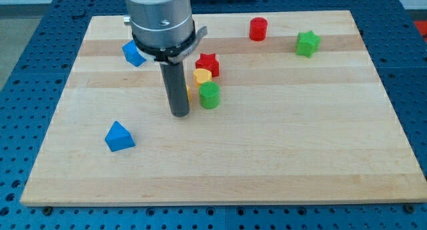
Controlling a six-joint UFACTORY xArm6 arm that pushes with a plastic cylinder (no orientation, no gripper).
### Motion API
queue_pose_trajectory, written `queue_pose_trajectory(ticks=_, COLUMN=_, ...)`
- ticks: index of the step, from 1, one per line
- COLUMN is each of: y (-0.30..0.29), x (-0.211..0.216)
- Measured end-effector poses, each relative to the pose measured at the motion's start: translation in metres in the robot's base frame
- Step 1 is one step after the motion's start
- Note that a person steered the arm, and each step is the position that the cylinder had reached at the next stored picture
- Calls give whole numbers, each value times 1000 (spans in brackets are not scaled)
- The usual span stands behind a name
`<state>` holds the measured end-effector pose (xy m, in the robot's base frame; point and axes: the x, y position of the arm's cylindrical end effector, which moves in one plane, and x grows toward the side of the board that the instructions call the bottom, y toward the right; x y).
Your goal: Slide the yellow hexagon closer to the yellow heart
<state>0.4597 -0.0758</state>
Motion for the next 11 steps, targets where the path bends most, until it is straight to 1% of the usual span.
queue_pose_trajectory(ticks=1, y=0, x=-18)
queue_pose_trajectory(ticks=2, y=-2, x=-17)
queue_pose_trajectory(ticks=3, y=-30, x=-5)
queue_pose_trajectory(ticks=4, y=-61, x=-29)
queue_pose_trajectory(ticks=5, y=-60, x=-43)
queue_pose_trajectory(ticks=11, y=-25, x=-44)
